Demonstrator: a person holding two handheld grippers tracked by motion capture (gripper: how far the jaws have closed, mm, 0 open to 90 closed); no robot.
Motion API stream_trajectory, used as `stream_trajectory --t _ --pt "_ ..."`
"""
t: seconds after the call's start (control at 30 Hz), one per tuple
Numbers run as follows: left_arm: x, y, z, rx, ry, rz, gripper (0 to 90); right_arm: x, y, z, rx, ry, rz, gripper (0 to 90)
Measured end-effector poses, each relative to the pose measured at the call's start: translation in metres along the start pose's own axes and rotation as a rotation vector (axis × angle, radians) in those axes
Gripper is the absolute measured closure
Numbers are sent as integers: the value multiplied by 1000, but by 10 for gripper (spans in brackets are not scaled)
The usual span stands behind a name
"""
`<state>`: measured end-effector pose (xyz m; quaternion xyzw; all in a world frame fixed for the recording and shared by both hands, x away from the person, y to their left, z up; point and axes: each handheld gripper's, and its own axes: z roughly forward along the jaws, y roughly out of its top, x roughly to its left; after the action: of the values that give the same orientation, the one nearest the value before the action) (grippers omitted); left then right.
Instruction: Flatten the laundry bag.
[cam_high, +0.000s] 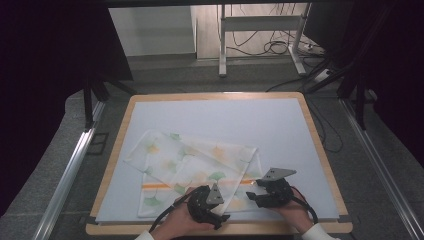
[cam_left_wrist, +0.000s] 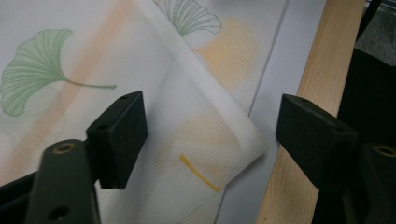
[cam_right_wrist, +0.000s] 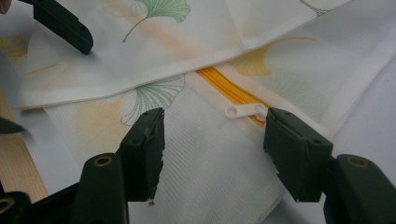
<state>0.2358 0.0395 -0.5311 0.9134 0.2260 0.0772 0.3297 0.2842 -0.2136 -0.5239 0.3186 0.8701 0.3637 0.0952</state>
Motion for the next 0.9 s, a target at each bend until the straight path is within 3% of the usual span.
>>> stream_trajectory --t 0.07,0.3,0.53,0.7,0.9 --pt "3 0 -2 1 -1 -11 345 0 0 0 1 2 1 385" --pt "15 -2 -7 -12 -50 -59 494 -1 0 0 1 4 -3 386" --pt "24 -4 -8 -18 -14 -84 786 -1 -1 0 1 6 -8 388" --pt "25 -5 -9 -27 26 -81 848 -1 -1 0 1 3 -13 388" --pt "27 -4 -13 -52 39 -88 863 0 0 0 3 -6 -19 388"
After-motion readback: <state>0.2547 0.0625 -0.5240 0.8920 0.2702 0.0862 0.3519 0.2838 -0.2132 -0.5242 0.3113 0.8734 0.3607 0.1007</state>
